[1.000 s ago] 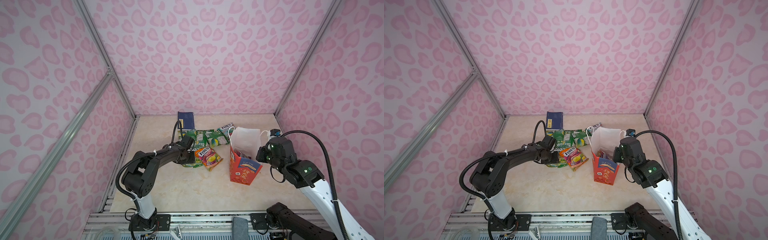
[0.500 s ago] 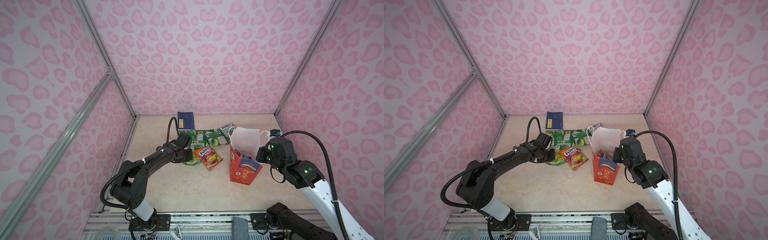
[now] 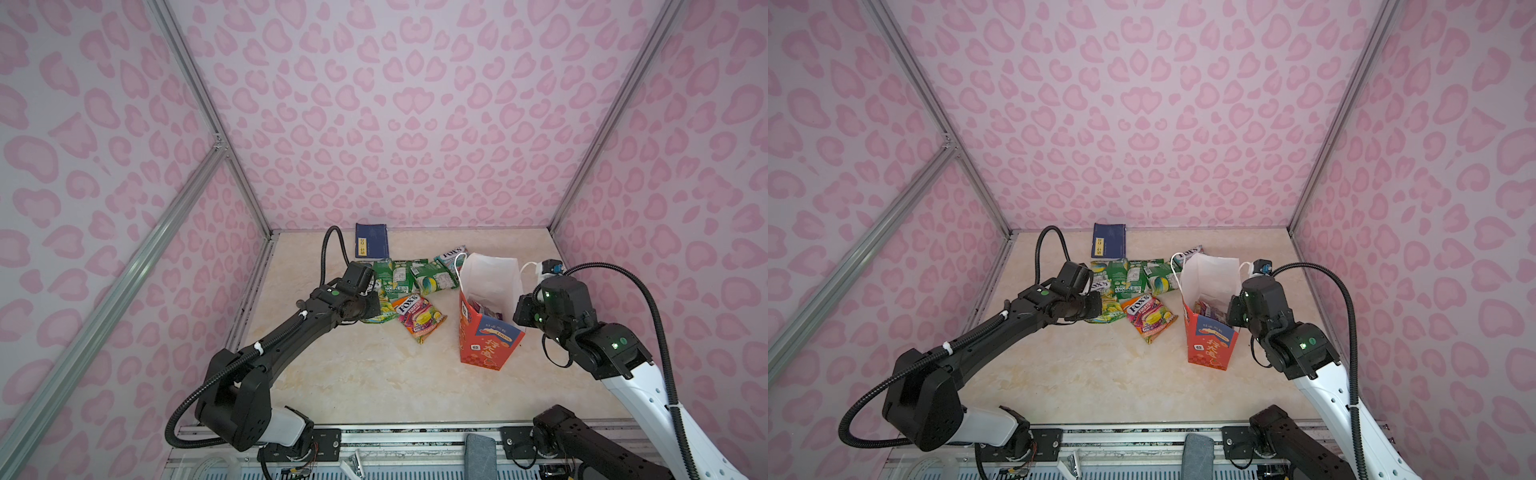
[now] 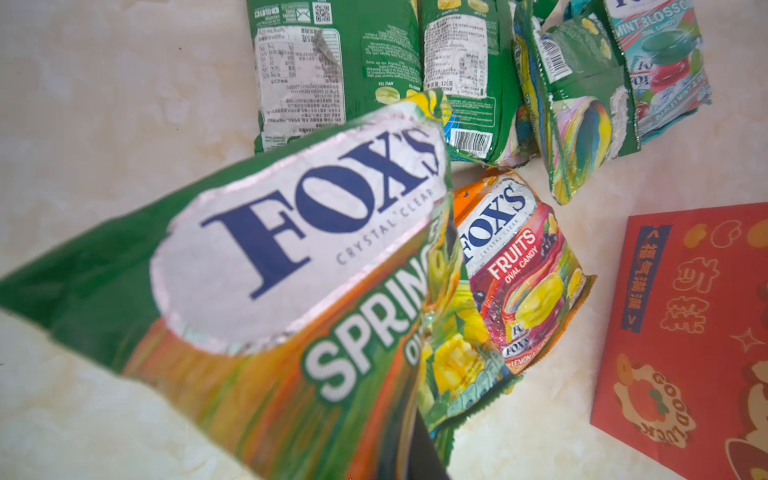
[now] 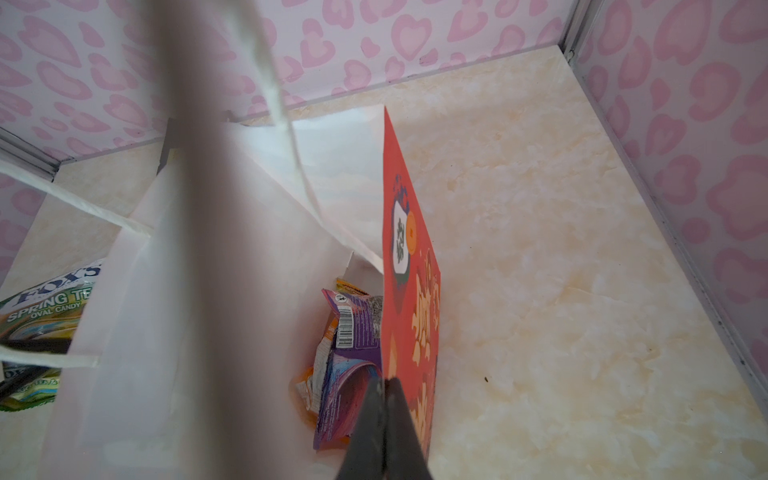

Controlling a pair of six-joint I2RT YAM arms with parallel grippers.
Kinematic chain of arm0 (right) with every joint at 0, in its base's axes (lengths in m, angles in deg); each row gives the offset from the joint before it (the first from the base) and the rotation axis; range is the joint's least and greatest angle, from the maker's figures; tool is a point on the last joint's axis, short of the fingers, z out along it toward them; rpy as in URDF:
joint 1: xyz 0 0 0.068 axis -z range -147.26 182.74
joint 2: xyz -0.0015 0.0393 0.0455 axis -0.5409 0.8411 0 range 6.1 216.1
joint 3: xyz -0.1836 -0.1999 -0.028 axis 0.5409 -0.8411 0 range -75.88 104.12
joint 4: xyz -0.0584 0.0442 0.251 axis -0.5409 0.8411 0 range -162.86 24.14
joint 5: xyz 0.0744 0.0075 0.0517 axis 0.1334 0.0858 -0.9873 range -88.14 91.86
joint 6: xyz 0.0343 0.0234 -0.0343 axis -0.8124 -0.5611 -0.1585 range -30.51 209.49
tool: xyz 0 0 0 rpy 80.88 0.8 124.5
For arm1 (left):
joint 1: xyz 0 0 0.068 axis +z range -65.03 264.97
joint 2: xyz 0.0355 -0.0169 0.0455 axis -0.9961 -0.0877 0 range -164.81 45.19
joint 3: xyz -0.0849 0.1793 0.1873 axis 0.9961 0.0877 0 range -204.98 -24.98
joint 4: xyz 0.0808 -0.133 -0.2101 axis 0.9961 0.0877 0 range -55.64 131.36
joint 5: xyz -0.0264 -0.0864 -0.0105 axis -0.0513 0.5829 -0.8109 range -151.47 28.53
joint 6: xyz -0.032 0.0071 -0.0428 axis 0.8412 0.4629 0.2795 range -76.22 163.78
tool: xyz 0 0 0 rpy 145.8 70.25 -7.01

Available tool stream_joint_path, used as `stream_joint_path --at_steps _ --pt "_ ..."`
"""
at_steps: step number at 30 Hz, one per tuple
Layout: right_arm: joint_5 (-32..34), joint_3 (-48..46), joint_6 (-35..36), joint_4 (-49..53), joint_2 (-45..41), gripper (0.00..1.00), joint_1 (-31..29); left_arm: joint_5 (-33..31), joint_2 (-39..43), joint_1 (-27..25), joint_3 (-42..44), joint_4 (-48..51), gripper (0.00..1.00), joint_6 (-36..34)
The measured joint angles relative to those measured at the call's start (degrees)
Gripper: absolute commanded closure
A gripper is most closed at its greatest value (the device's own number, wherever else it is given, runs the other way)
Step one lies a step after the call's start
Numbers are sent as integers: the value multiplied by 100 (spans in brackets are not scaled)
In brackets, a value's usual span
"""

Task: Place the snacks into the paper bag
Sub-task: 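Close the left gripper on the green Spring Tea packet, then lift the green packet with the left gripper toward the paper bag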

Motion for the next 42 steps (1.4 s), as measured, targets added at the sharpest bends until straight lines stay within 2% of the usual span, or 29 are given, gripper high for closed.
stream_joint_path --at_steps 25,34,42 --pt "-44 2 90 2 24 100 28 -94 1211 4 -323 586 95 -20" --pt "-87 13 116 -2 55 100 35 46 1628 4 -496 789 95 -72" --pt "-149 33 195 2 72 100 33 483 1950 4 -920 951 95 -70"
